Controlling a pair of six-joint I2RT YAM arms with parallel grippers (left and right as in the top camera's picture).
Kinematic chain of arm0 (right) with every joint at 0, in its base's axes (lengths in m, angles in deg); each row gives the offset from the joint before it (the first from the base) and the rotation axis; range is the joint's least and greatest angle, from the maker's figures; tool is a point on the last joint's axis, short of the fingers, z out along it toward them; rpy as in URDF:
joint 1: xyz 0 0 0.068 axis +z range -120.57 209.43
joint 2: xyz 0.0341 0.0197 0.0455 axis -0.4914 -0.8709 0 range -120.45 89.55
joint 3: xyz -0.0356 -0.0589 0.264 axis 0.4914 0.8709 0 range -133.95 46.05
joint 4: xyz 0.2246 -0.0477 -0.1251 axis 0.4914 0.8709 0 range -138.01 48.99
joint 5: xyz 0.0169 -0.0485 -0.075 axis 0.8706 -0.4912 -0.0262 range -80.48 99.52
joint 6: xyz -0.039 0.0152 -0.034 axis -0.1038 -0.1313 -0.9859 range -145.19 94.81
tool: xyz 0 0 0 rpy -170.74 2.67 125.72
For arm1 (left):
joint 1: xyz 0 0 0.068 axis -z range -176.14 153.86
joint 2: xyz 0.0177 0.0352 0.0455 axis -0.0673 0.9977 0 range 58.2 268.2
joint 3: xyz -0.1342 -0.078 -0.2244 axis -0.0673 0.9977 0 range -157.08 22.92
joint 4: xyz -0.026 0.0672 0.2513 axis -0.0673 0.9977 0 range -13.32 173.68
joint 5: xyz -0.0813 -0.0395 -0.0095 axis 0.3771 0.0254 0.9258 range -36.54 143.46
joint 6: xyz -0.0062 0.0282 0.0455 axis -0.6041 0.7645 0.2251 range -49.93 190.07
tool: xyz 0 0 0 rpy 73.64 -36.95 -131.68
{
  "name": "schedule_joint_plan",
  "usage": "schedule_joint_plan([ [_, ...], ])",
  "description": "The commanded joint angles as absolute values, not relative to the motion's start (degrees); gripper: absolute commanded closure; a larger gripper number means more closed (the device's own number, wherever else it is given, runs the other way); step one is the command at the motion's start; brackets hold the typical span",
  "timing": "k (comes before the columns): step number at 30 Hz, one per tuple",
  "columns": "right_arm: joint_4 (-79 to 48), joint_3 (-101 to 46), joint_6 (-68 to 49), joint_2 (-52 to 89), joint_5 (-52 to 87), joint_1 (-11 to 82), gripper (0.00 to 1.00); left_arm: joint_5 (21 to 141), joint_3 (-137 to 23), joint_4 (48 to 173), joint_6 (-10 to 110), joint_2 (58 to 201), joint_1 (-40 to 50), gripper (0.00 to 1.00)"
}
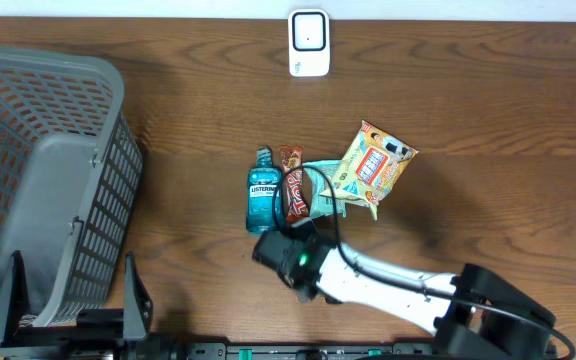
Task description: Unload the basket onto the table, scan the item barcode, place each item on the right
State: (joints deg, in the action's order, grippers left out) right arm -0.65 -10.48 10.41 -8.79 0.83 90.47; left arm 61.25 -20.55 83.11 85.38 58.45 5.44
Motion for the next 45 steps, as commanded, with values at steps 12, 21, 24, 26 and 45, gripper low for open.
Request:
schedule_joint_plan([
  [12, -6.99, -14.04, -39.21, -3.72, 77.62, 69.62, 0.99, 61.38, -20.04, 82.76, 86.32, 58.36, 5.16, 0.02],
  [21, -20.54, -14.06, -39.67, -3.72, 98.99, 65.22, 0.99, 61.4, -20.04, 82.76, 86.32, 58.36, 5.16, 0.02],
  [24, -23.21, -14.06, -40.04, -3.72, 98.99, 64.66, 0.99, 61.4, -20.04, 82.76, 86.32, 58.36, 5.16, 0.02],
  [26, -24.04, -14.06, -41.18, -3.72, 98.99, 64.5, 0.99, 61.4, -20.04, 82.76, 86.32, 58.36, 5.16, 0.02],
  [45, -13.59, -14.06, -1.38, -3.72, 24.42, 64.79, 0.99, 61.4, -20.04, 83.66, 86.32, 58.36, 5.16, 0.02],
])
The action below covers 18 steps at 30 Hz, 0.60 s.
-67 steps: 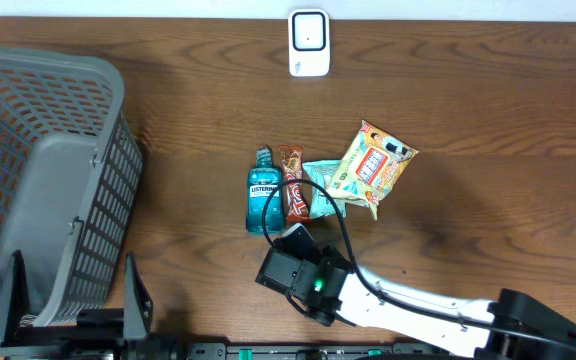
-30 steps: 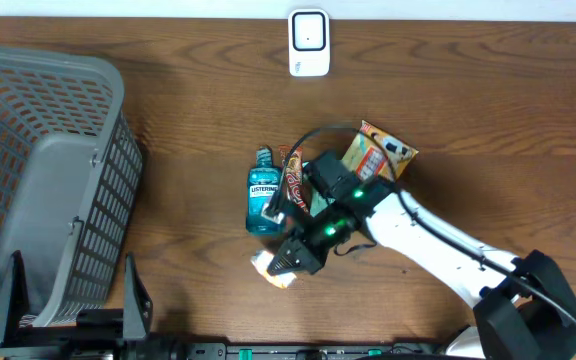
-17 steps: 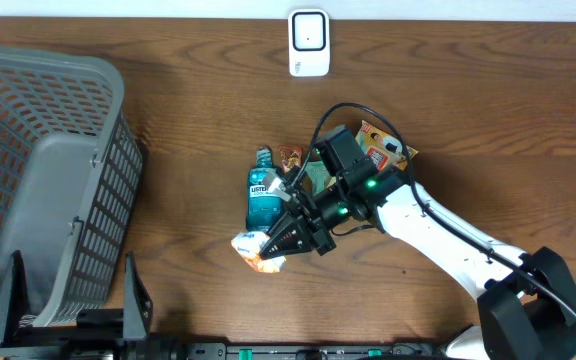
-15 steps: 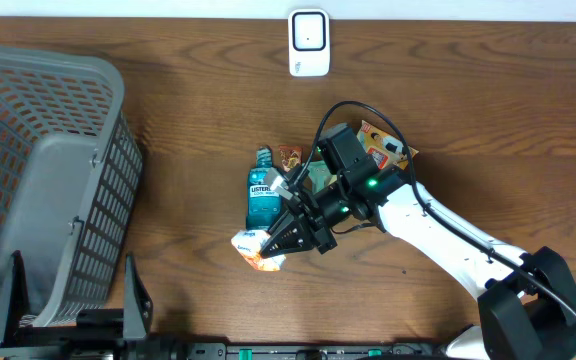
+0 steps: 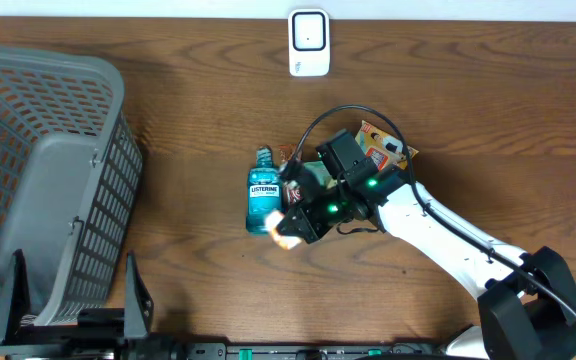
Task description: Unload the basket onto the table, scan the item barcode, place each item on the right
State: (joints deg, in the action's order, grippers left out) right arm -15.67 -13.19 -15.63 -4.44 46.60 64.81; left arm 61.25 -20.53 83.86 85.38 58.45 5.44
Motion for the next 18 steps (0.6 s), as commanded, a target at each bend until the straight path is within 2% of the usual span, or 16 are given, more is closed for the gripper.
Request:
schedule_joint_plan([
  [1, -12.35, -14.06, 1.36, -3.72, 21.16, 64.79, 0.99, 61.4, -20.04, 83.66, 86.32, 58.36, 5.16, 0.02],
  [5, -9.31, -14.04, 4.57, -3.72, 16.55, 64.79, 0.99, 61.4, -20.04, 83.66, 86.32, 58.36, 5.16, 0.02],
  [10, -10.33, -14.04, 3.26, -3.72, 26.86, 64.77, 0.97, 61.4, -20.04, 83.66, 86.32, 58.36, 5.16, 0.02],
  [11, -10.25, -14.04, 3.26, -3.72, 27.21, 64.79, 0.9, 61.4, -20.04, 83.66, 86.32, 58.36, 5.16, 0.02],
  [12, -9.9, -14.04, 3.26, -3.72, 26.97, 64.77, 0.77, 61.4, -20.04, 83.66, 86.32, 58.36, 5.16, 0.02],
  [13, -9.15, -14.04, 3.24, -3.72, 26.05, 64.77, 0.75, 61.4, -20.04, 83.66, 86.32, 58.36, 5.16, 0.02],
  [15, -7.71, -14.04, 3.39, -3.72, 22.36, 64.79, 0.87, 61.4, -20.04, 83.66, 86.32, 58.36, 5.16, 0.02],
  [16, -7.06, -14.04, 3.98, -3.72, 20.87, 64.79, 0.89, 61.4, -20.04, 83.66, 86.32, 58.36, 5.16, 0.02],
  [17, -6.47, -14.04, 5.31, -3.72, 19.87, 64.79, 0.83, 61.4, -20.04, 83.66, 86.32, 58.36, 5.16, 0.02],
  [18, -6.23, -14.04, 6.19, -3.72, 19.85, 64.79, 0.64, 61.4, -20.04, 83.66, 86.32, 58.36, 5.16, 0.02],
])
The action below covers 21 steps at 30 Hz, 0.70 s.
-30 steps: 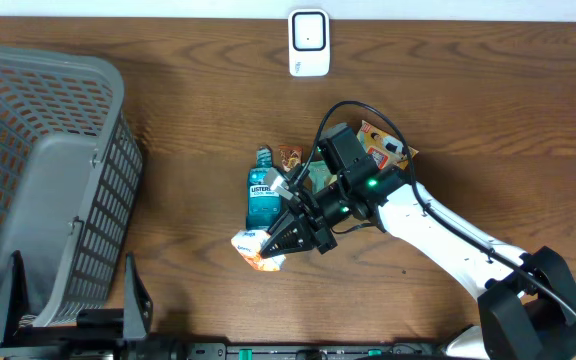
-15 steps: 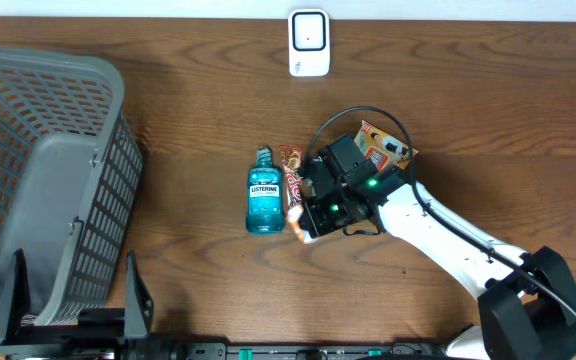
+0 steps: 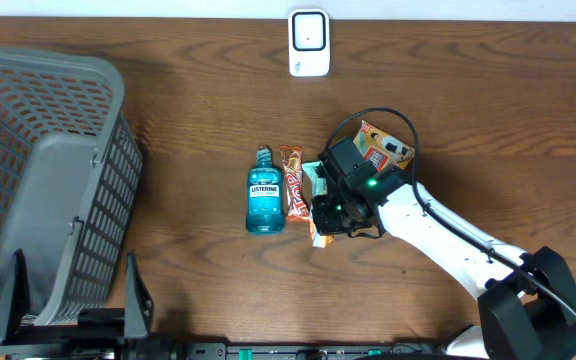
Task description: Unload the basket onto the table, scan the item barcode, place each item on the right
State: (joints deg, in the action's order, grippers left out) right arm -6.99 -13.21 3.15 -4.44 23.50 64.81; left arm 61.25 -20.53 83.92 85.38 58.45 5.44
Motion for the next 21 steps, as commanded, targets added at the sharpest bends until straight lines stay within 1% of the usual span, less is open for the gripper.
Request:
schedule_joint_plan([
  [1, -6.2, -14.04, 6.54, -3.72, 20.11, 64.79, 0.01, 61.4, -20.04, 83.66, 86.3, 58.36, 5.16, 0.02],
  [9, -7.01, -14.04, 6.43, -3.72, 20.17, 64.79, 0.01, 61.4, -20.04, 83.66, 86.32, 58.36, 5.16, 0.02],
  [13, -7.38, -14.04, 2.25, -3.72, 20.17, 64.77, 0.01, 61.4, -20.04, 83.66, 86.32, 58.36, 5.16, 0.02],
  [15, -8.45, -14.06, 2.21, -3.72, 20.5, 64.77, 0.15, 61.4, -20.04, 83.66, 86.32, 58.36, 5.16, 0.02],
  [18, -8.74, -14.06, 6.82, -3.7, 23.96, 64.77, 0.23, 61.4, -20.04, 83.66, 86.32, 58.36, 5.16, 0.02],
  [21, -7.25, -14.06, 16.04, -3.7, 25.03, 64.61, 0.32, 61.4, -20.04, 83.66, 86.3, 58.36, 5.16, 0.02],
])
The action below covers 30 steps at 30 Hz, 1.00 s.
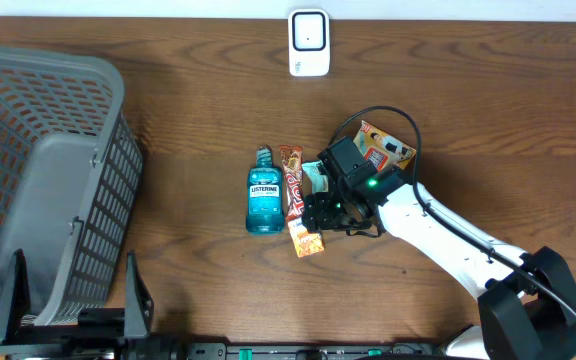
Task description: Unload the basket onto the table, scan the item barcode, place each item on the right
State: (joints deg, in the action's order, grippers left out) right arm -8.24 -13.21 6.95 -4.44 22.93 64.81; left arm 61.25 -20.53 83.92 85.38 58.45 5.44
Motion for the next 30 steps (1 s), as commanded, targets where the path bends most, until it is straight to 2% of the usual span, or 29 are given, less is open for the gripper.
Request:
schedule_joint_plan([
  [1, -6.53, -14.06, 18.84, -3.7, 25.25, 64.61, 0.33, 61.4, -20.04, 83.66, 86.3, 58.36, 5.16, 0.02],
  [2, -5.24, -14.04, 22.97, -3.72, 25.75, 64.63, 0.35, 61.4, -20.04, 83.66, 86.32, 58.36, 5.16, 0.02],
  [4, -2.29, -14.04, 29.2, -3.72, 26.58, 65.09, 0.48, 61.4, -20.04, 83.66, 86.32, 58.36, 5.16, 0.02],
  [5, -0.94, -14.04, 31.87, -3.72, 26.56, 65.64, 0.51, 61.4, -20.04, 83.66, 86.3, 58.36, 5.16, 0.02],
  [7, -0.81, -13.67, 34.86, -3.72, 26.36, 67.15, 0.49, 61.4, -20.04, 83.66, 86.32, 58.36, 5.16, 0.02],
  [9, -1.88, -13.21, 37.99, -3.72, 24.76, 69.38, 0.36, 61.4, -20.04, 83.66, 86.3, 58.36, 5.16, 0.02],
  [10, -2.14, -13.08, 40.09, -3.72, 23.23, 70.71, 0.33, 61.4, -20.04, 83.66, 86.3, 58.36, 5.16, 0.02],
  [13, -2.03, -13.06, 52.22, -3.72, 14.84, 75.65, 0.34, 61.4, -20.04, 83.66, 86.3, 58.36, 5.16, 0.02],
  [18, -1.88, -12.99, 68.06, -3.72, 9.6, 80.59, 0.46, 61.4, -20.04, 83.64, 86.32, 58.36, 5.16, 0.02],
  [30, -4.39, -8.56, 84.65, -3.92, -1.57, 84.24, 0.45, 61.4, -20.04, 83.66, 86.3, 58.36, 5.16, 0.02],
])
